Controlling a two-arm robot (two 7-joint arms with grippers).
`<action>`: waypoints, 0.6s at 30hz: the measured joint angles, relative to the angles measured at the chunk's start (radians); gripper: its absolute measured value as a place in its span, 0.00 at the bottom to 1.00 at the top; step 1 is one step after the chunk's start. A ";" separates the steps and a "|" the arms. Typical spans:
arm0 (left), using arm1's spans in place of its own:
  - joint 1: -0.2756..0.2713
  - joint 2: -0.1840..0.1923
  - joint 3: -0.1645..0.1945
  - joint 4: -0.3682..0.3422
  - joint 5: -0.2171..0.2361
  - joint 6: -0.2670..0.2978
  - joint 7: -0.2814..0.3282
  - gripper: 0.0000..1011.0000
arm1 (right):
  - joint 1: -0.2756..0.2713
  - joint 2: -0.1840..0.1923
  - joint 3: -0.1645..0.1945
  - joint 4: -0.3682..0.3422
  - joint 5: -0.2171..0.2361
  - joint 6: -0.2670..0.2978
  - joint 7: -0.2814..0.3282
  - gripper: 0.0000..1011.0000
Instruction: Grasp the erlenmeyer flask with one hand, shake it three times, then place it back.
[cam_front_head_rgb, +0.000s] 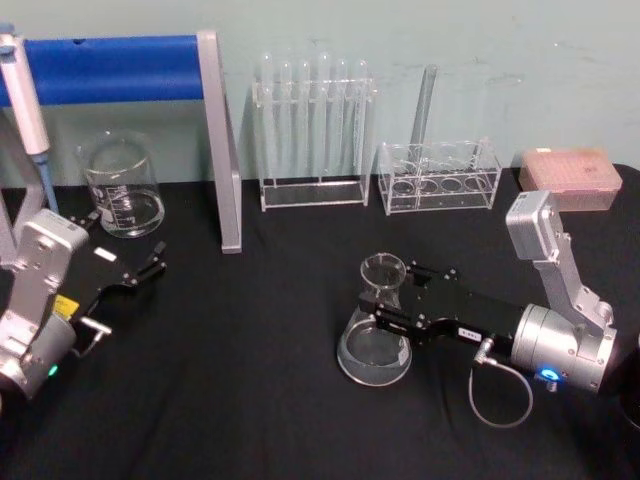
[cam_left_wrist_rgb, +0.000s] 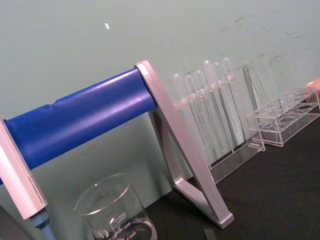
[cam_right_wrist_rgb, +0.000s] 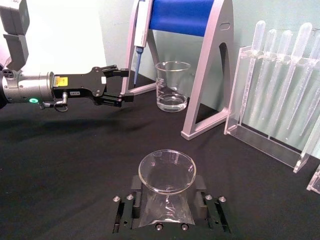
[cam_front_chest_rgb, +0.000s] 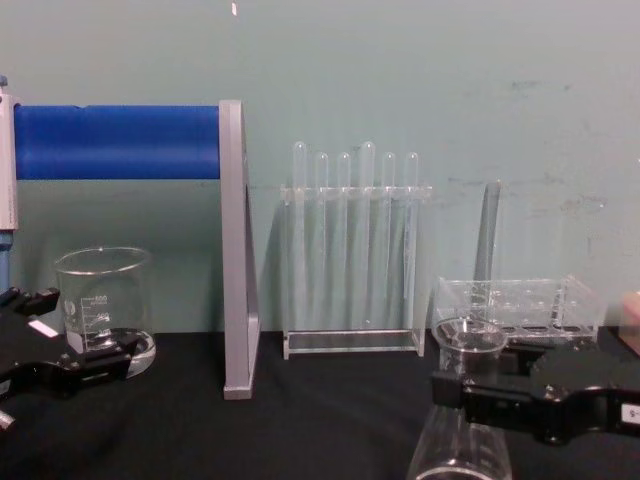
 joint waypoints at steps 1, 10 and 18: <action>0.000 0.000 0.000 0.000 0.000 0.000 0.000 0.99 | 0.000 0.000 0.000 0.000 0.000 0.000 0.000 0.61; 0.000 0.000 0.000 0.000 0.000 0.000 0.000 0.99 | 0.000 0.000 0.000 0.000 0.000 0.000 0.000 0.44; 0.000 0.000 0.000 0.000 0.000 0.000 0.000 0.99 | 0.000 0.000 0.000 0.000 0.000 0.000 0.000 0.44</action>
